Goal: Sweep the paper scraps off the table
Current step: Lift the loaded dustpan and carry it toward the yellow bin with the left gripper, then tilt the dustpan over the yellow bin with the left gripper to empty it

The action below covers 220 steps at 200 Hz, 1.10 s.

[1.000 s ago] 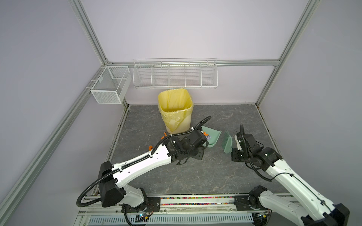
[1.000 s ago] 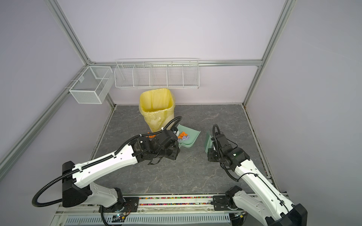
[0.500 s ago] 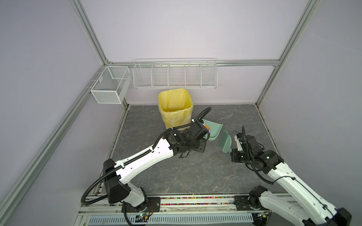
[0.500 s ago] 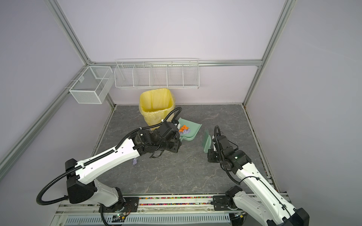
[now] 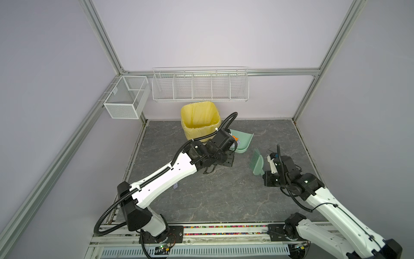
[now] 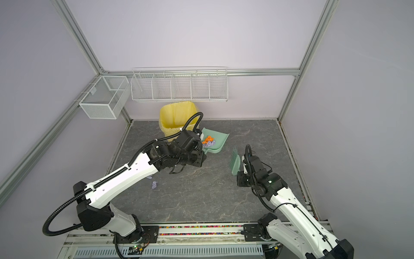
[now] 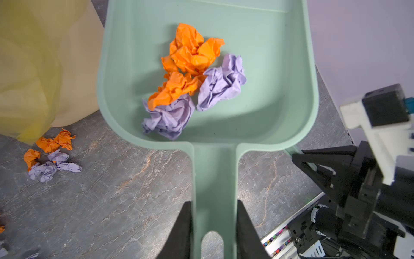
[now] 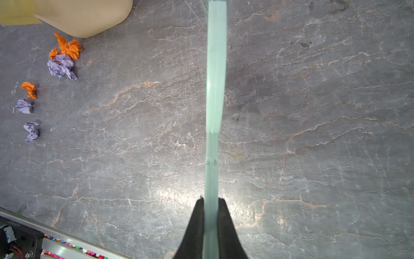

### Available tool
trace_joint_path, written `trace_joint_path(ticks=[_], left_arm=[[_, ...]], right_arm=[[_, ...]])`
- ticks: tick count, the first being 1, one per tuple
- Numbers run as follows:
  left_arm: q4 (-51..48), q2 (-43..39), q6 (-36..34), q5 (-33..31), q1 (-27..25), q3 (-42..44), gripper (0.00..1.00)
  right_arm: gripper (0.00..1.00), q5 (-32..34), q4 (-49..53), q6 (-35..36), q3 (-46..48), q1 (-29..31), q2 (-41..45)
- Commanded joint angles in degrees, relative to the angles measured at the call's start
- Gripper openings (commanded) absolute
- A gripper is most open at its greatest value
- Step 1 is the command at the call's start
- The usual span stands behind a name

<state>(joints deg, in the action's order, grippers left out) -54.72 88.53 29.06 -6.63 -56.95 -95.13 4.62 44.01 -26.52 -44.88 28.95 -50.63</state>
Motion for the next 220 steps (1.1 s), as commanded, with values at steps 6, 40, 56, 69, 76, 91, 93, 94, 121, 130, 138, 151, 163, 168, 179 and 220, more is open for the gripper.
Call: trace_joint_path(ticks=[6, 40, 56, 69, 76, 91, 93, 94, 121, 130, 138, 151, 163, 168, 179, 220], left_arm=[[-2.2, 0.7, -1.8, 1.3, 1.9, -3.7, 0.00], [-3.4, 1.3, -2.7, 3.6, 4.2, -7.2, 0.00], [-4.4, 1.7, -3.4, 3.6, 4.7, -9.1, 0.00], [-4.8, 2.1, -3.6, 3.8, 5.4, -10.2, 0.00], [-4.8, 2.1, -3.4, 4.2, 6.0, -10.6, 0.00], [-4.2, 2.3, -2.6, 5.8, 7.3, -11.2, 0.00], [-4.1, 2.3, -2.4, 6.0, 7.5, -11.2, 0.00], [-4.0, 2.3, -2.3, 6.2, 7.6, -11.2, 0.00], [-2.0, 2.5, -1.3, 8.0, 9.5, -12.2, 0.00], [-1.8, 2.8, -1.0, 8.8, 10.2, -12.9, 0.00], [-1.9, 3.2, -0.9, 9.6, 10.9, -13.6, 0.00], [-1.8, 3.9, -0.6, 10.9, 12.0, -14.5, 0.00], [-1.6, 4.2, -0.4, 11.9, 13.1, -15.1, 0.00], [-1.6, 4.3, -0.3, 12.1, 13.5, -15.3, 0.00], [-1.4, 4.6, -0.3, 12.7, 14.4, -15.7, 0.00], [-0.9, 4.9, 0.0, 14.7, 17.4, -15.4, 0.00]], right_arm=[[0.07, -0.4, -0.8, 1.1, 0.8, -0.2, 0.8], [0.07, -0.5, -0.6, 0.6, 1.6, -0.2, 1.9], [0.07, -0.4, -0.3, 0.7, 1.6, -0.2, 2.2], [0.07, -0.4, -0.2, 0.7, 1.6, -0.2, 2.1], [0.07, -0.4, -0.3, 0.6, 1.7, -0.2, 2.2], [0.07, -0.3, -0.6, 0.2, 2.1, -0.3, 2.0], [0.07, -0.3, -0.7, 0.1, 2.1, -0.2, 2.1], [0.07, -0.3, -0.7, 0.1, 2.2, -0.2, 2.1], [0.07, -0.2, -1.5, 0.0, 2.0, -0.3, 1.3], [0.07, -0.1, -1.7, 0.2, 1.7, -0.3, 0.8], [0.07, -0.1, -1.8, 0.3, 1.4, -0.2, 0.4], [0.07, -0.2, -2.2, 0.4, 1.0, -0.2, -0.1], [0.07, -0.5, -2.9, 0.4, 1.0, -0.2, -0.6], [0.07, -0.6, -3.2, 0.4, 1.0, -0.2, -0.8], [0.07, -0.8, -3.6, 0.6, 1.0, -0.2, -1.3], [0.07, -1.6, -5.1, 0.8, 0.9, -0.2, -3.9]])
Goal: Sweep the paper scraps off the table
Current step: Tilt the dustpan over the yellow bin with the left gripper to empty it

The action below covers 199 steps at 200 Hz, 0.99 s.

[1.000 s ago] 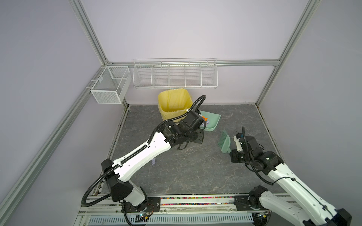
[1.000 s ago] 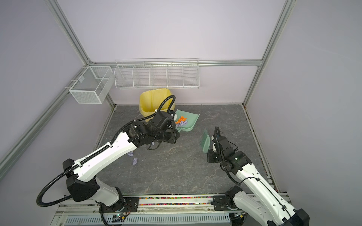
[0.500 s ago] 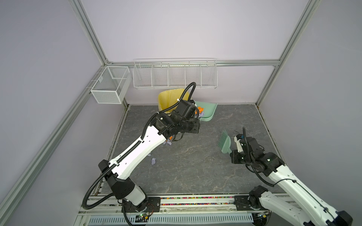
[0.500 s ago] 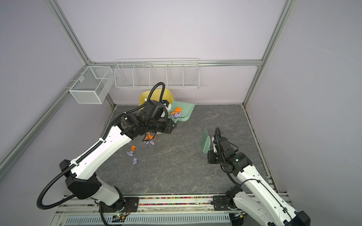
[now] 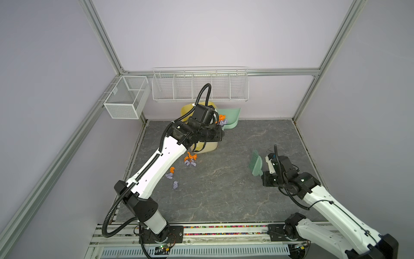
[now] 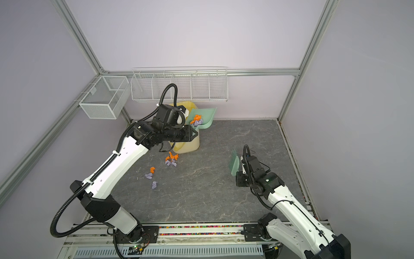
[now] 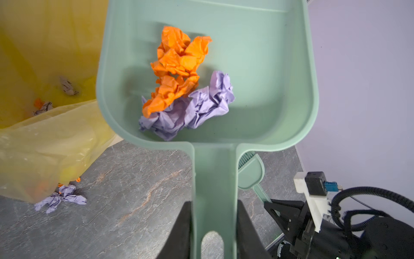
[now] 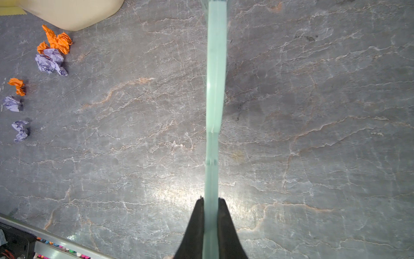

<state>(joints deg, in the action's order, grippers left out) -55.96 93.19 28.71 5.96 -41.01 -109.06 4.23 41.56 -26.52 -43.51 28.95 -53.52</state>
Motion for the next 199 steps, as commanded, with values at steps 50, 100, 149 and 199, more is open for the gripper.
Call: trace_joint_path(ticks=[50, 100, 149, 199], left_arm=[[4.9, -1.8, 2.8, 6.6, 5.2, 3.1, 0.00], [11.3, -5.0, 6.1, 12.5, 9.9, 9.3, 0.00], [17.2, -8.4, 10.3, 17.1, 14.4, 15.1, 0.00], [31.3, -10.7, 19.0, 28.4, 20.7, 25.9, 0.00]], right_arm=[[0.07, -2.7, -3.5, 0.8, -1.3, -0.2, -3.1], [0.07, -2.9, -2.4, 0.5, -1.1, -0.3, -1.3], [0.07, -2.6, -0.5, -0.5, 0.0, -0.2, 2.0], [0.07, -2.0, 1.0, -1.3, 0.8, -0.3, 5.4]])
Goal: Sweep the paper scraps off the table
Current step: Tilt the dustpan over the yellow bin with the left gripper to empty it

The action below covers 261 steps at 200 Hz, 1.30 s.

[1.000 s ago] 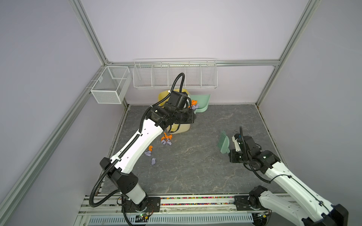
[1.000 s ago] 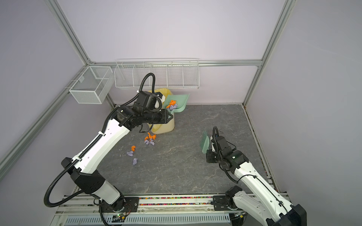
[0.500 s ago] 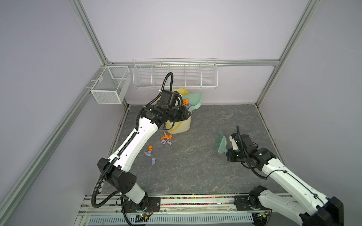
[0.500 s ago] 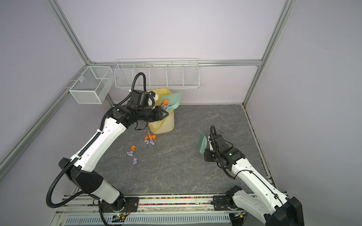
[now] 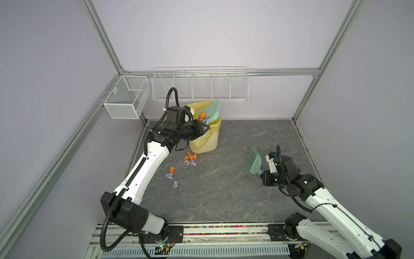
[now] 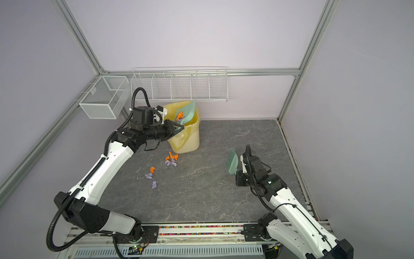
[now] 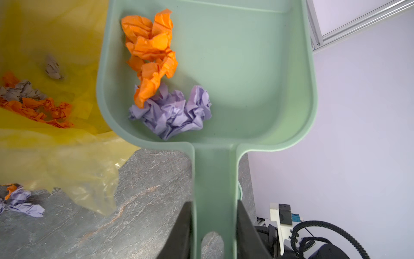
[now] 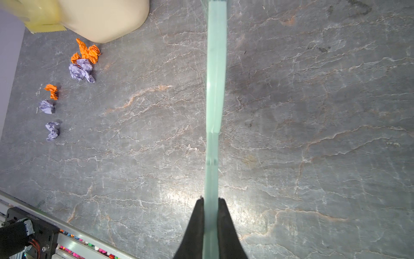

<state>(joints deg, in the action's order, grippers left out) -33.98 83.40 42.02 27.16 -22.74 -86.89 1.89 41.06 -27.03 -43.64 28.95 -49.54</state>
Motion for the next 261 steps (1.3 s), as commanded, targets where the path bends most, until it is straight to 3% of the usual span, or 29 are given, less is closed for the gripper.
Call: trace_joint_path(ticks=[1, 82, 119, 161, 212, 261], left_arm=[[9.6, -0.9, 5.8, 7.4, 2.5, 3.9, 0.00], [23.0, -2.0, 16.1, 14.6, 6.3, 11.6, 0.00], [24.5, -2.6, 17.8, 14.4, 6.7, 12.8, 0.00], [43.9, -3.7, 34.1, 15.6, 8.3, 22.0, 0.00], [58.5, -2.7, 46.1, 18.3, 9.3, 26.3, 0.00], [62.0, -2.6, 53.1, 18.1, 10.1, 27.0, 0.00]], right_arm=[[0.07, 0.4, 1.6, -0.8, 1.0, -0.2, 1.4], [0.07, 4.1, 2.9, -2.5, 1.4, -0.2, 5.8], [0.07, 5.8, 3.5, -2.8, 1.4, -0.2, 8.7], [0.07, 6.0, 4.4, -3.3, 1.7, -0.1, 8.4], [0.07, 6.2, 4.7, -3.6, 1.5, -0.2, 8.6], [0.07, 6.7, 4.8, -4.5, 1.5, -0.1, 10.0]])
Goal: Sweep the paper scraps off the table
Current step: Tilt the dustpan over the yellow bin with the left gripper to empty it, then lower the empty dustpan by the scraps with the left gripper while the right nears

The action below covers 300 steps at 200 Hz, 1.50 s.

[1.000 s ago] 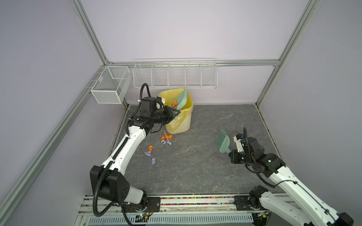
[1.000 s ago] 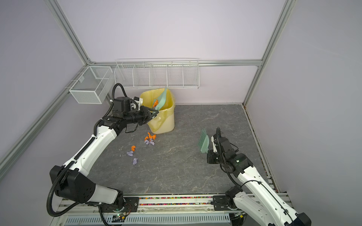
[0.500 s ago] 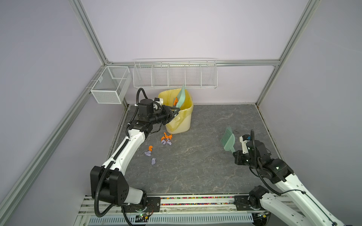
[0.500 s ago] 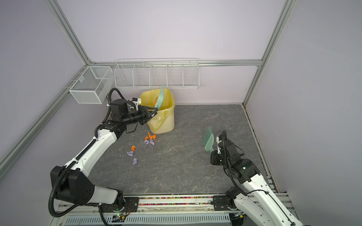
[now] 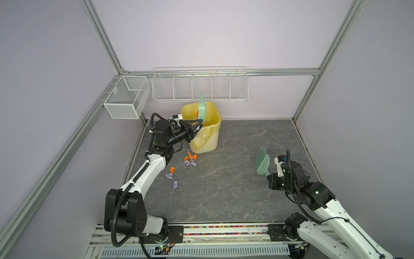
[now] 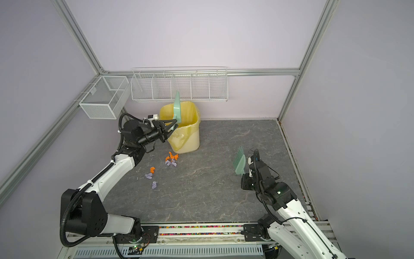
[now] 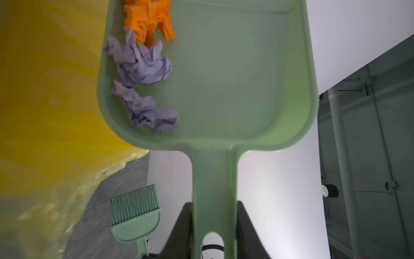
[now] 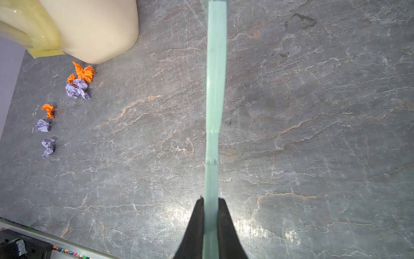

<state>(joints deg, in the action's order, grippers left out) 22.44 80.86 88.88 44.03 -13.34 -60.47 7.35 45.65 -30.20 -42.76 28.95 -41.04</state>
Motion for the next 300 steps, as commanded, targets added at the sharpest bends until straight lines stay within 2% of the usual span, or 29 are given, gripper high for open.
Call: trace_joint_path(ticks=[1, 15, 34, 80, 114, 129, 147, 174, 215, 231, 246, 282, 300], left_arm=[[5.6, -0.1, 6.3, 1.2, 0.7, 0.6, 0.00], [6.5, -0.4, 7.9, 1.2, 0.9, 1.4, 0.00], [12.5, -0.5, 13.0, 0.5, 1.0, 4.1, 0.00], [21.3, -1.3, 21.0, -0.1, 1.1, 7.9, 0.00], [37.2, 0.3, 32.6, -2.4, 1.1, 11.4, 0.00], [37.8, -0.3, 33.3, -2.0, 1.0, 11.7, 0.00], [31.2, -3.1, 29.4, -0.4, 1.1, 10.8, 0.00], [18.7, -7.2, 19.8, 2.6, 1.1, 7.0, 0.00], [-3.4, -14.4, 2.5, 4.3, 1.1, 4.9, 0.00], [-8.8, -17.5, -0.7, 5.0, 0.9, 5.4, 0.00], [-13.6, -20.6, -4.0, 5.8, 0.9, 5.9, 0.00], [-29.2, -27.8, -14.9, 4.4, 0.7, 6.4, 0.00], [-35.0, -31.7, -18.9, 1.8, -1.0, 6.5, 0.00]], right_arm=[[0.07, 1.2, 0.1, -1.3, 0.6, -0.2, 1.5], [0.07, 1.7, -0.6, -1.6, 0.9, -0.1, 2.4], [0.07, 2.0, -1.6, -1.8, 0.6, -0.2, 2.4], [0.07, 0.8, -4.1, -1.5, -1.0, -0.1, -1.4], [0.07, -0.7, -5.6, -1.7, -1.9, 0.1, -4.0], [0.07, -1.0, -5.7, -1.9, -2.3, 0.3, -4.6], [0.07, -1.5, -5.4, -2.8, -3.2, 0.5, -4.7], [0.07, -3.2, -5.6, -4.6, -3.9, 0.9, -4.2], [0.07, -4.9, -5.3, -7.1, -4.3, 2.2, -4.3], [0.07, -6.5, -5.0, -8.2, -5.0, 3.6, -4.4], [0.07, -5.1, -4.8, -9.6, -5.1, 6.1, -4.1], [0.07, -3.7, -5.3, -12.7, -5.0, 10.8, -4.5], [0.07, -3.8, -5.8, -14.7, -4.9, 12.6, -5.1]])
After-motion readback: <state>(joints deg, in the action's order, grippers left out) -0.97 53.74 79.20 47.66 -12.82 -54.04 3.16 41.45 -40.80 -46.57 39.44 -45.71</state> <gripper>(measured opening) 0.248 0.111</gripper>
